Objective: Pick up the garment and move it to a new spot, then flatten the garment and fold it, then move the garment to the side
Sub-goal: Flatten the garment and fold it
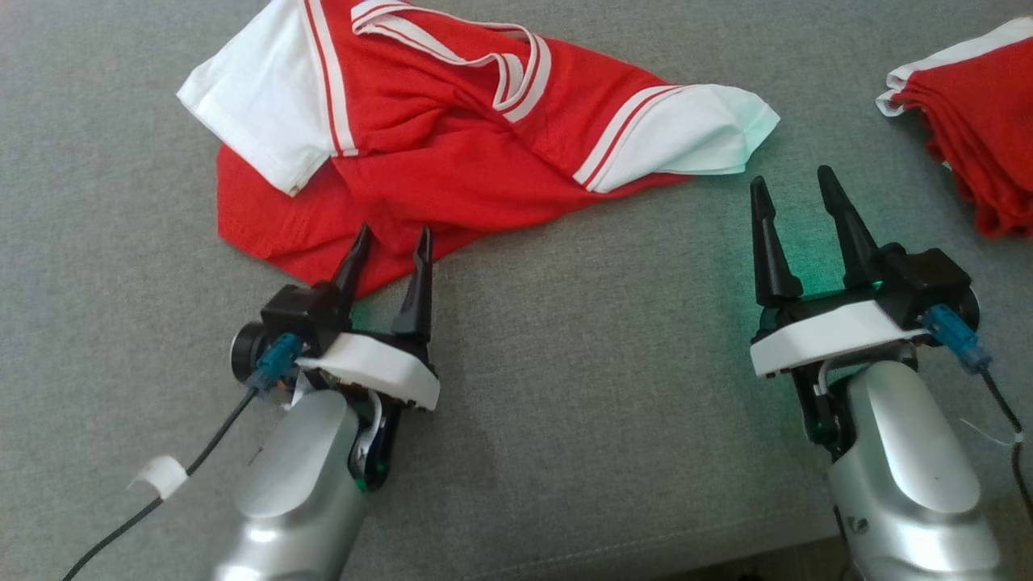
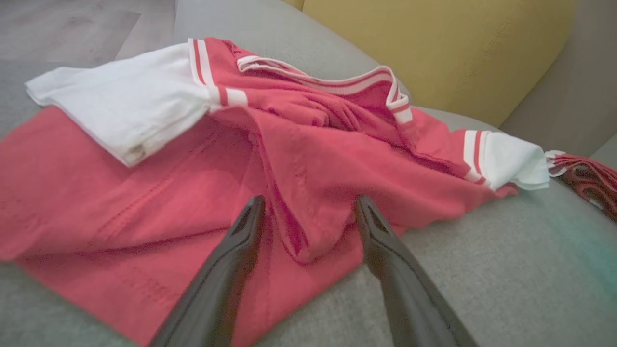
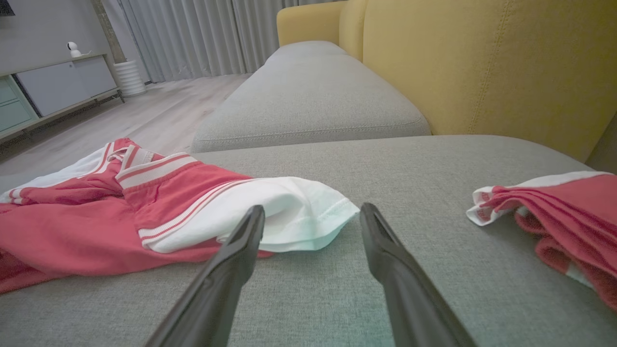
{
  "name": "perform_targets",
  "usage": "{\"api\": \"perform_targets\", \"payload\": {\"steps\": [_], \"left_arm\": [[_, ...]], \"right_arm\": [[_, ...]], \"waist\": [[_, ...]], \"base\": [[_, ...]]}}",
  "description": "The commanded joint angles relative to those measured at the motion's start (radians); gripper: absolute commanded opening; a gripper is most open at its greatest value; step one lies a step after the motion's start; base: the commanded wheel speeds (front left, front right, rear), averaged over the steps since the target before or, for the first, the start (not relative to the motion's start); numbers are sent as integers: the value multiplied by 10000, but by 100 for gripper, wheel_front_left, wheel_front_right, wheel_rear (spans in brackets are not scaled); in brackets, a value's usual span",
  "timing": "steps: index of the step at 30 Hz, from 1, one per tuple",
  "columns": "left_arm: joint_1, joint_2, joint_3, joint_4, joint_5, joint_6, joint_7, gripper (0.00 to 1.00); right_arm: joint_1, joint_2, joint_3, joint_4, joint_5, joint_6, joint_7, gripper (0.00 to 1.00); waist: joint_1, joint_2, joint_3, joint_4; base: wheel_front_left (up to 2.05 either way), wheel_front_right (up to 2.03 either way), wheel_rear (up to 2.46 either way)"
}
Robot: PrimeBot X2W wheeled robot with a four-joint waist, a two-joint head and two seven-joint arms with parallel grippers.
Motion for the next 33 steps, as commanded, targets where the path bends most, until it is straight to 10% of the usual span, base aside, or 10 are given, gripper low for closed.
{"api": "perform_targets", "payload": {"steps": [1, 16, 26, 28, 33], "left_arm": [[-140, 49, 342, -324, 6, -8, -38, 5], [1496, 49, 872, -2438, 54, 33, -38, 0], [2952, 49, 2326, -1503, 922, 708, -38, 0], [2956, 49, 2444, -1330, 1004, 841, -38, 100], [3021, 49, 2282, -1428, 877, 978, -38, 100]], "right_arm": [[-85, 16, 151, -334, 49, 25, -65, 100], [462, 16, -22, 127, -70, 25, -65, 100], [823, 16, 1138, 456, 146, 25, -65, 100], [824, 16, 1504, 563, 78, 25, -65, 100], [709, 16, 2401, 785, -246, 25, -65, 100]], "waist": [[-1, 0, 3, 42], [-1, 0, -1319, 1727], [-1, 0, -1983, 2710], [-1, 0, -1980, 2788], [-1, 0, -1926, 3017]], "base": [[0, 0, 0], [0, 0, 0], [0, 0, 0], [0, 0, 0], [0, 0, 0]]}}
